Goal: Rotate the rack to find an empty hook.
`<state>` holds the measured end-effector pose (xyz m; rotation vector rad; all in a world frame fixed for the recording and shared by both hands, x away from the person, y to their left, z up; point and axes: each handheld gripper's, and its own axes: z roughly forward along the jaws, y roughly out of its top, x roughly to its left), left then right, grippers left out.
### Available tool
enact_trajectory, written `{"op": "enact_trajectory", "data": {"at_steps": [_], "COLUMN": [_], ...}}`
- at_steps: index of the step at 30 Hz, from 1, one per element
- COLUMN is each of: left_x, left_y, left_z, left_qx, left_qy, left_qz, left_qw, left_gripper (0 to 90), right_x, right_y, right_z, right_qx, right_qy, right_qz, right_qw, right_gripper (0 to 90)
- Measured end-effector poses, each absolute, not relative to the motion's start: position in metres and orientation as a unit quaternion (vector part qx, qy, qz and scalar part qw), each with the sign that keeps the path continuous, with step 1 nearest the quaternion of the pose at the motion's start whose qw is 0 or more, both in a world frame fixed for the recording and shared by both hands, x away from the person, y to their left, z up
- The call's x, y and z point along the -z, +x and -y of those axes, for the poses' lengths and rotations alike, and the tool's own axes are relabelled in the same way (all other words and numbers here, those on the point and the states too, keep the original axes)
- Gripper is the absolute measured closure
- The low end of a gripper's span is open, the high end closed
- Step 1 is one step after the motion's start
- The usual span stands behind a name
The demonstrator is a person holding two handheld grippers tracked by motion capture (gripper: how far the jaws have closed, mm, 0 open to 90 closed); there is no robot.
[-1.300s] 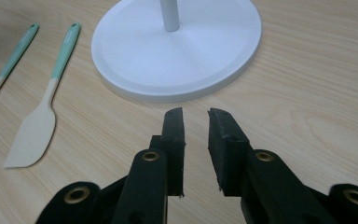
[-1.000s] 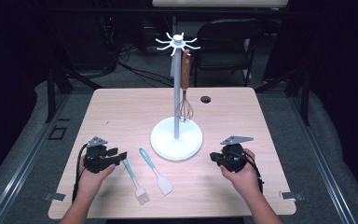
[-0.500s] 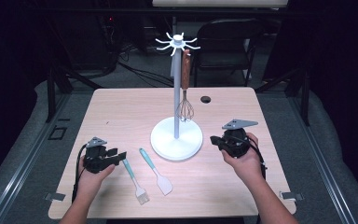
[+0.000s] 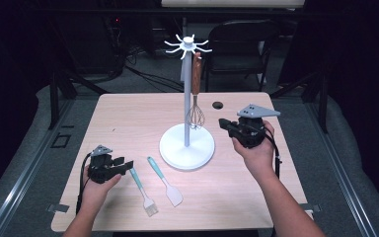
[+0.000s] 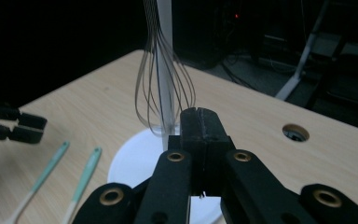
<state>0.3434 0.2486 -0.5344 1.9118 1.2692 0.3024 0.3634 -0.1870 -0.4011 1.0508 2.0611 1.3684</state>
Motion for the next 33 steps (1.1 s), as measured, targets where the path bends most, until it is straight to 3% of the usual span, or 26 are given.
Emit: {"op": "enact_trajectory", "data": {"at_steps": [33], "left_x": [0.537], "left_y": [0.345], "left_z": [-0.255], "left_qx": [-0.117], "left_qy": [0.749], "left_qz": [-0.508], "left_qw": [0.409], "left_gripper": [52.7], "right_x": [0.308], "right_y": [0.396], "right_z": [0.157], "right_qx": [-0.576], "right_qy": [0.317], "right_qz": [-0.692], "right_qw": [0.298], "right_gripper": [90.0]}}
